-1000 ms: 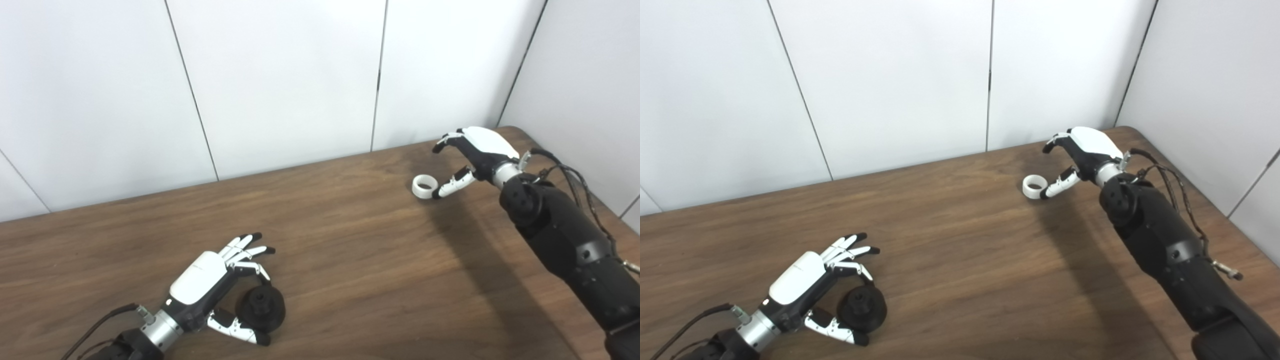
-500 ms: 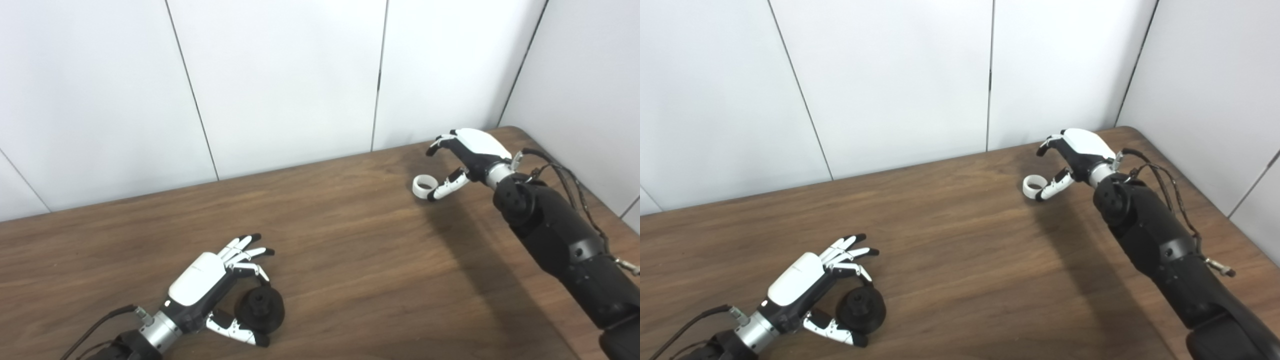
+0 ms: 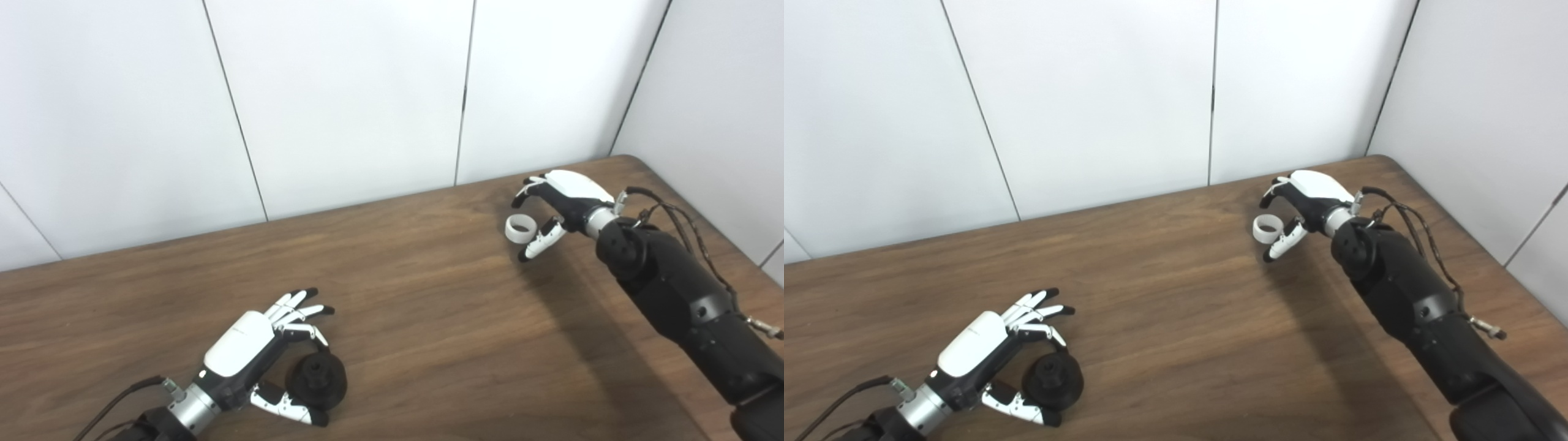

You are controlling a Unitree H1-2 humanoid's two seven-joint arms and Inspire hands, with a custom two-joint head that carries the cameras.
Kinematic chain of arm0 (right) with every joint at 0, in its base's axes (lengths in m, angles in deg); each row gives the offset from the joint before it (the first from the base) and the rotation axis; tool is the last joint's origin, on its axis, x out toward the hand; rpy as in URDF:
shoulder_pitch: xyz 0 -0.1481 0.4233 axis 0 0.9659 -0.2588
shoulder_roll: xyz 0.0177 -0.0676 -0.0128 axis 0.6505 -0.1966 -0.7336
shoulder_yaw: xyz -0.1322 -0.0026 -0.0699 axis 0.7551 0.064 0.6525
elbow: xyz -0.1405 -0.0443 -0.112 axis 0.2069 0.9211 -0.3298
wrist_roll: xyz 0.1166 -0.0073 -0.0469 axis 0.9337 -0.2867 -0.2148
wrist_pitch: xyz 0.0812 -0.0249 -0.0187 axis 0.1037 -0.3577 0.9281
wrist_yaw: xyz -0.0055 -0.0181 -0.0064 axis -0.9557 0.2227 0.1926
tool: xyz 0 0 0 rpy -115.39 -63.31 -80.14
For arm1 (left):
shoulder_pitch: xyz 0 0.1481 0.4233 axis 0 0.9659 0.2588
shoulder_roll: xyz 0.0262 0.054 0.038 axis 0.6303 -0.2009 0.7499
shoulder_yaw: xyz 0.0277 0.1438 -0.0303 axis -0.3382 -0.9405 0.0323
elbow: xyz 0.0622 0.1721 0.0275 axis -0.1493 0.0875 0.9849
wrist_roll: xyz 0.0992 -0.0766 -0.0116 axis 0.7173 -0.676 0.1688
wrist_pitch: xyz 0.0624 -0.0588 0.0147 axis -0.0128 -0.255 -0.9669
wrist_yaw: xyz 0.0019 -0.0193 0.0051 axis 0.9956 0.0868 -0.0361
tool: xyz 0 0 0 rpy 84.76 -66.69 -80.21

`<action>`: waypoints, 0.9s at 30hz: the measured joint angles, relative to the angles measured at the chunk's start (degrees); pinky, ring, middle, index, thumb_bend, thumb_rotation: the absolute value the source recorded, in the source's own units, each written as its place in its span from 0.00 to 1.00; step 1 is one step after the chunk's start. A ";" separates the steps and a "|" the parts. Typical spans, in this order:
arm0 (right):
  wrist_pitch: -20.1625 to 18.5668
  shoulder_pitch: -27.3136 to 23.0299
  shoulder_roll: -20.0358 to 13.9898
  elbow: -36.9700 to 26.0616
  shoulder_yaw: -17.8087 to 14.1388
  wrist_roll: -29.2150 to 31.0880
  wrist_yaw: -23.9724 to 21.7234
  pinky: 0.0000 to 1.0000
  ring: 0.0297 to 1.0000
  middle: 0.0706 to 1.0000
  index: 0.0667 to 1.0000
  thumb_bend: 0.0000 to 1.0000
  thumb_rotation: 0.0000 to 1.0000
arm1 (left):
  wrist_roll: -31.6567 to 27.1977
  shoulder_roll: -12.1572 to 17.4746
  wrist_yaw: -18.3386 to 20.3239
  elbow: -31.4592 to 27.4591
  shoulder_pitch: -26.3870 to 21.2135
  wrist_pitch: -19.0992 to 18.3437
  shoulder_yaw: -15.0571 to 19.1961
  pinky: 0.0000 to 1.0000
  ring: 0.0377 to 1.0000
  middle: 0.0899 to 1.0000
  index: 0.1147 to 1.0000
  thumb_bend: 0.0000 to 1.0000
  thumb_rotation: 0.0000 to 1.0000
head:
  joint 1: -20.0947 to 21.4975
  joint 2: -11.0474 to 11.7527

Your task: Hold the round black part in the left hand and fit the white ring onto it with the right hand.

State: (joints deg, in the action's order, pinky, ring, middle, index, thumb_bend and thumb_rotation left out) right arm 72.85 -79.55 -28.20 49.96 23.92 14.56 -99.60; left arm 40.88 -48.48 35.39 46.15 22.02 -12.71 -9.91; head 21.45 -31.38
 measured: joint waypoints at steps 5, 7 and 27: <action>0.40 -0.27 -0.82 0.02 1.27 -1.60 -1.34 1.00 1.00 0.95 0.69 0.97 0.23 | 0.00 0.05 0.51 -0.31 0.34 0.00 0.47 1.00 1.00 0.87 0.41 0.52 0.06 | 0.26 0.00; 0.59 -0.50 -1.53 0.05 1.72 -1.99 -1.70 1.00 1.00 0.95 0.68 0.97 0.22 | 0.00 0.05 0.60 -0.35 0.40 0.00 0.60 1.00 1.00 0.87 0.41 0.52 0.06 | 0.26 0.09; 2.95 -2.10 -3.59 0.48 2.74 -4.35 -2.96 1.00 1.00 0.94 0.68 0.90 0.24 | 0.13 0.03 1.33 -1.05 1.28 -0.01 1.67 1.00 1.00 0.87 0.41 0.52 0.06 | 0.26 -0.09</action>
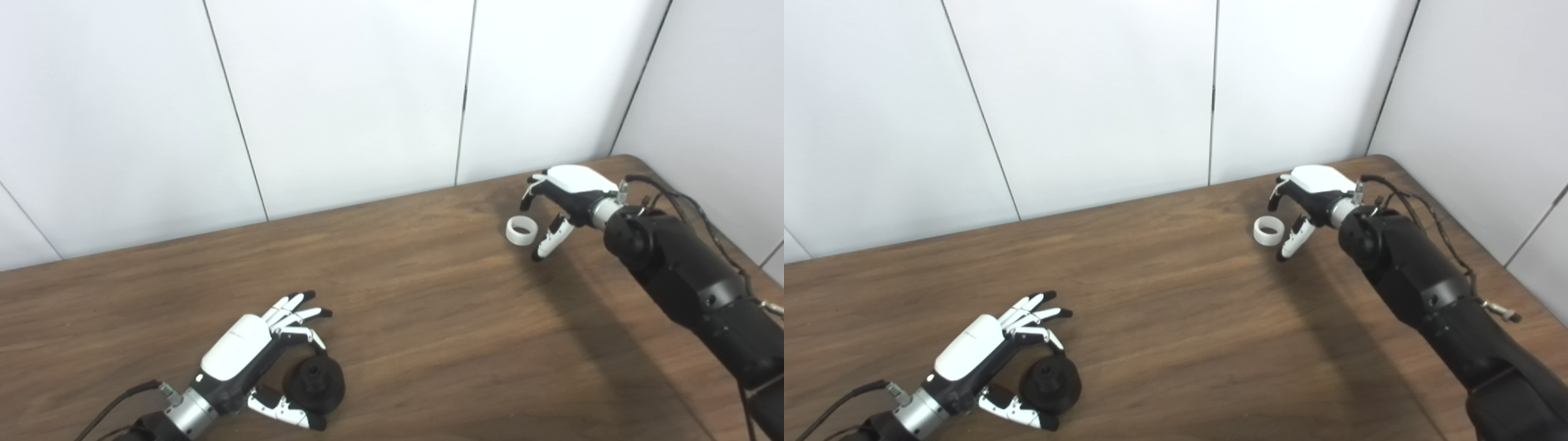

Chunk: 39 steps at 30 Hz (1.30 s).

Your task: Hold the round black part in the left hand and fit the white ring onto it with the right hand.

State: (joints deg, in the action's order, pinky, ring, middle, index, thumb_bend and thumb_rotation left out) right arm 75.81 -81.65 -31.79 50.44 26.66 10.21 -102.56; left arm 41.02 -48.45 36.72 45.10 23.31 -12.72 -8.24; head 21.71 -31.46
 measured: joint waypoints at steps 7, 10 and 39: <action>1.49 0.01 0.15 0.15 0.07 -0.21 0.20 1.00 1.00 0.93 0.66 0.88 0.25 | 0.17 0.00 0.18 -0.34 0.30 -0.06 0.34 1.00 1.00 0.87 0.41 0.52 0.06 | 0.00 -0.18; 1.51 0.01 0.22 0.15 0.06 -0.51 0.22 1.00 1.00 0.93 0.66 0.88 0.24 | 0.17 0.00 0.27 -0.38 0.33 -0.08 0.40 1.00 1.00 0.87 0.42 0.52 0.06 | -0.17 -0.18; 1.67 -1.08 0.43 0.44 1.43 -1.60 -0.82 1.00 1.00 0.91 0.65 0.87 0.27 | 1.19 -0.15 4.59 -4.32 3.78 -0.40 5.27 1.00 1.00 0.87 0.41 0.52 0.06 | -0.79 -1.67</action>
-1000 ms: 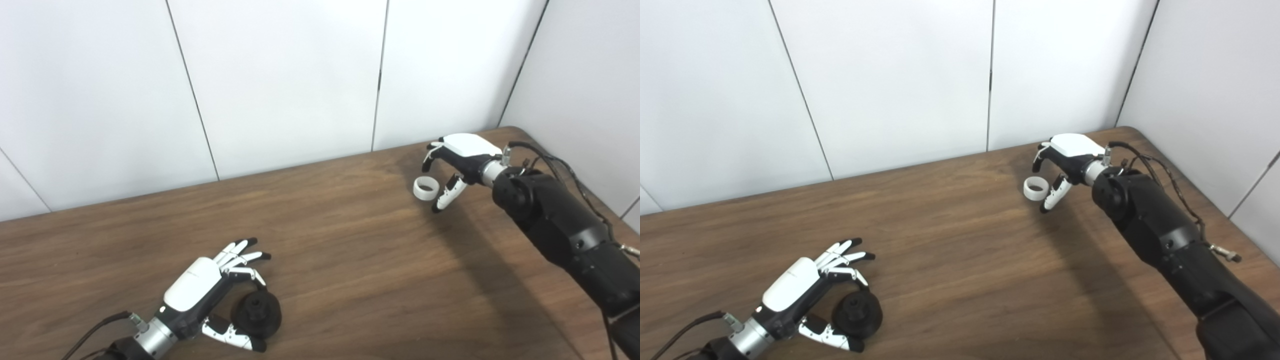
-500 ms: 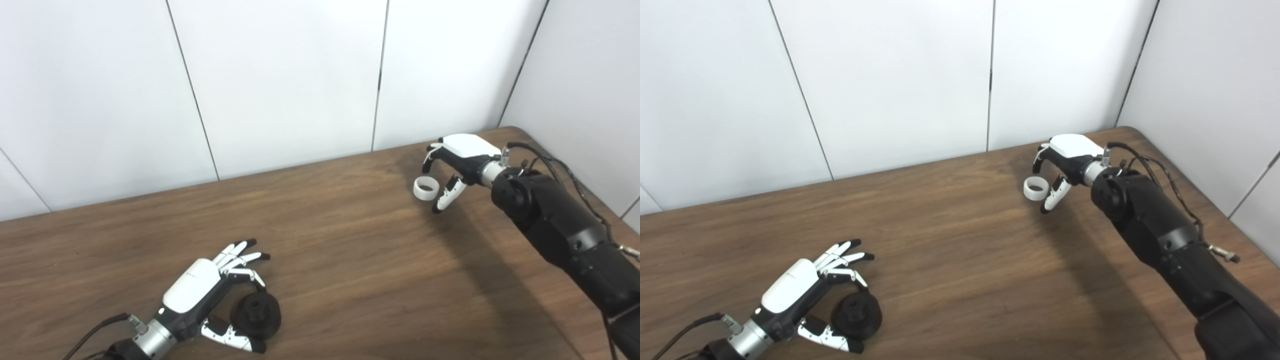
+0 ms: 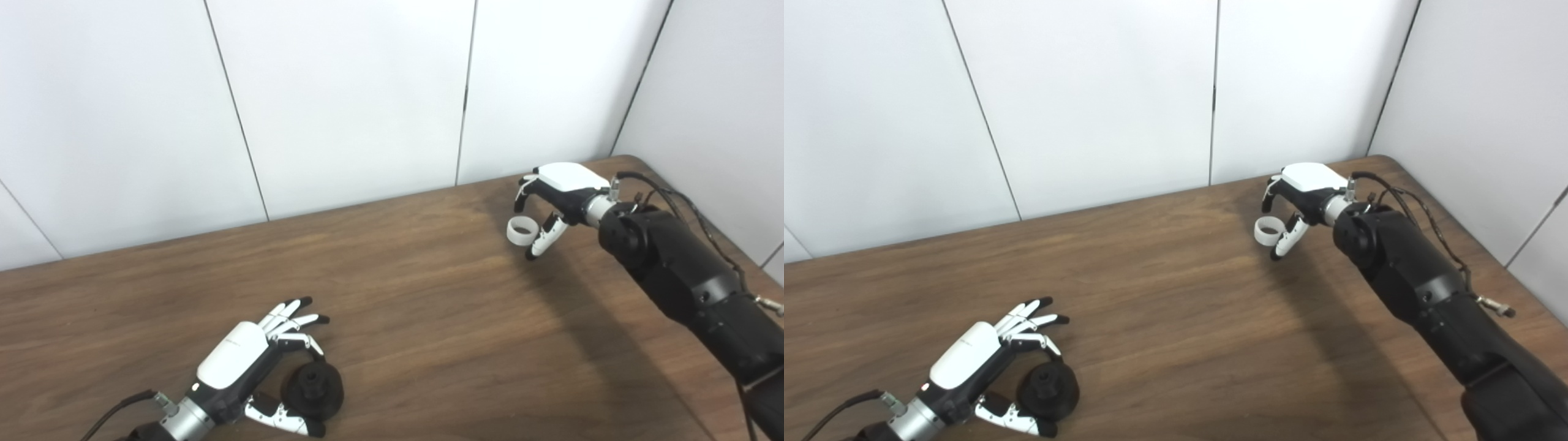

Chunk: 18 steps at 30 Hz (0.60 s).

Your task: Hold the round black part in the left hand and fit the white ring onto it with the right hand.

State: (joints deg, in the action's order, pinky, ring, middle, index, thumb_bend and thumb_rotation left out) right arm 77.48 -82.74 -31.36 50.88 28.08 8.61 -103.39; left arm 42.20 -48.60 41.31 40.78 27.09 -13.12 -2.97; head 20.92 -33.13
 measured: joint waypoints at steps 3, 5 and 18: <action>-0.10 -0.13 0.00 0.09 0.56 -0.30 -1.05 1.00 1.00 0.92 0.65 0.87 0.27 | 0.29 -0.27 0.42 -0.46 0.58 -0.09 0.70 1.00 1.00 0.87 0.41 0.52 0.06 | -0.18 -0.09; -0.12 -0.23 0.00 0.27 0.77 -0.43 -1.63 1.00 1.00 0.92 0.65 0.87 0.27 | 0.51 -0.48 0.65 -0.82 0.93 -0.13 1.17 1.00 1.00 0.87 0.41 0.52 0.06 | -0.18 -0.18; -0.52 -0.61 -0.02 0.36 1.22 -0.76 -3.22 1.00 1.00 0.92 0.65 0.87 0.28 | 0.54 -0.71 2.50 -1.64 1.77 -0.13 2.61 1.00 1.00 0.87 0.41 0.52 0.06 | -0.53 -1.05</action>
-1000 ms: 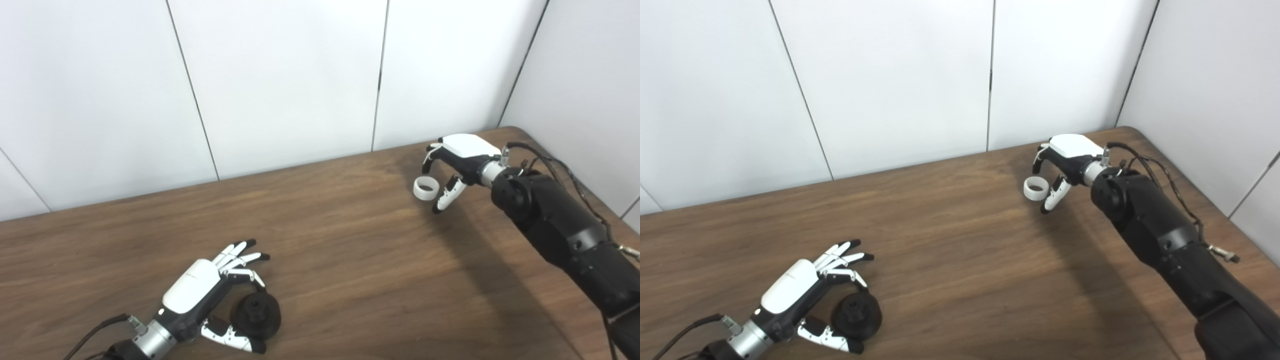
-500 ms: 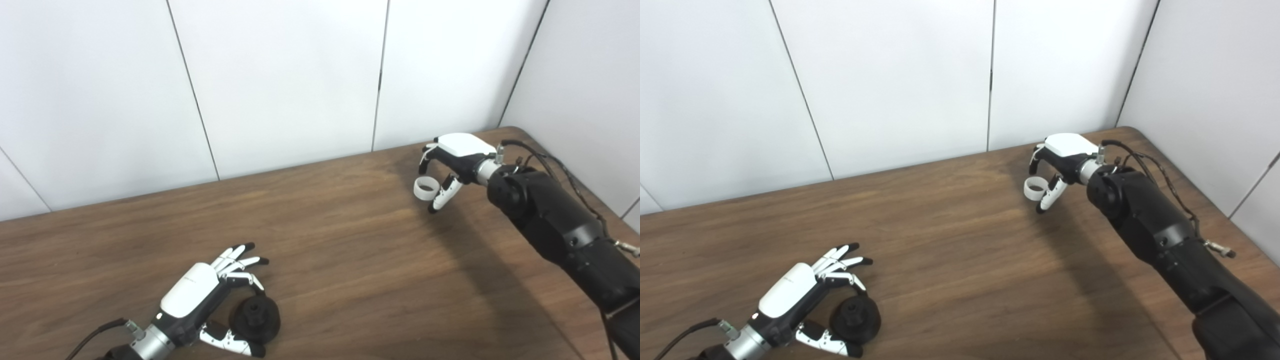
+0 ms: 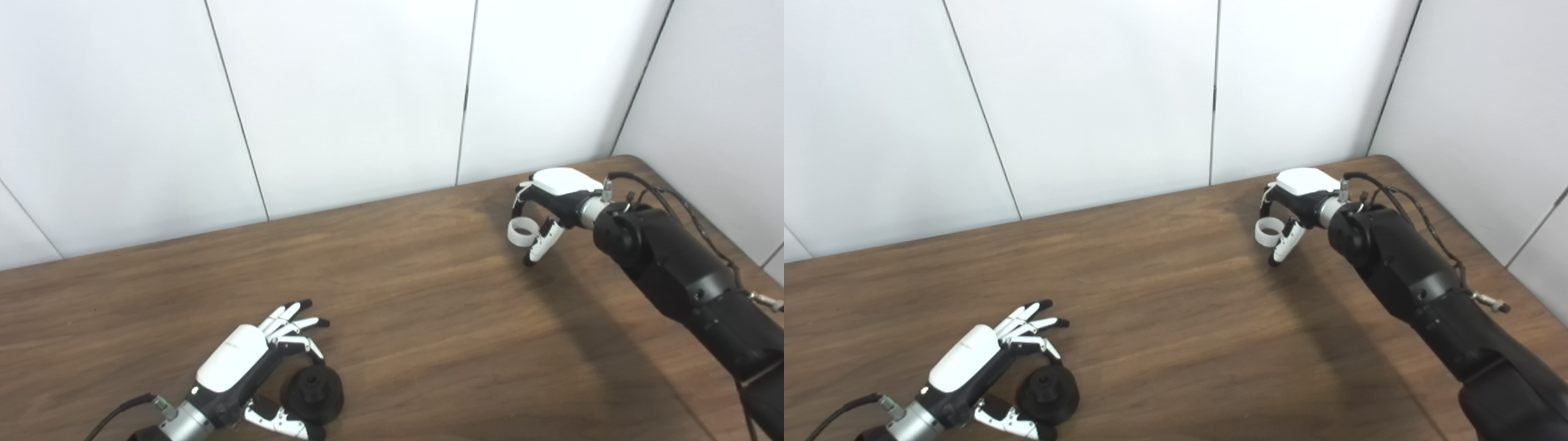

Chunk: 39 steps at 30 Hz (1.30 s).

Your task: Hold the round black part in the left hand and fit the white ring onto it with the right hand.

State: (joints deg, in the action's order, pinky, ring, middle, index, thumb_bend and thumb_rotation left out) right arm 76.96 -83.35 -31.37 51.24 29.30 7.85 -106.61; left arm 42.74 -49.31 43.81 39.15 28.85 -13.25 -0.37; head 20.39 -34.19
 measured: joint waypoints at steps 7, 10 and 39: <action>0.15 0.24 -0.10 0.09 -0.03 0.01 -0.18 1.00 1.00 0.92 0.64 0.87 0.29 | 0.02 0.00 0.35 -0.18 0.10 0.00 0.45 1.00 1.00 0.87 0.41 0.52 0.06 | 0.00 -0.18; 0.07 0.32 -0.14 0.09 -0.03 -0.01 -0.23 1.00 1.00 0.91 0.63 0.88 0.28 | 0.02 0.00 0.39 -0.19 0.15 -0.01 0.51 1.00 1.00 0.87 0.41 0.52 0.06 | 0.00 -0.18; 0.19 0.55 -0.64 0.09 -0.52 0.21 -0.38 1.00 1.00 0.90 0.62 0.86 0.25 | 0.05 0.13 0.78 -0.73 0.32 -0.12 0.57 1.00 1.00 0.87 0.42 0.52 0.06 | 0.18 0.00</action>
State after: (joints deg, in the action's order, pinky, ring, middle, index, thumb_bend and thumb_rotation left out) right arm 77.15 -82.80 -32.02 51.33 28.78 8.06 -106.99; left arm 42.80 -49.19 44.59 38.42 29.17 -13.37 0.21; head 20.57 -34.19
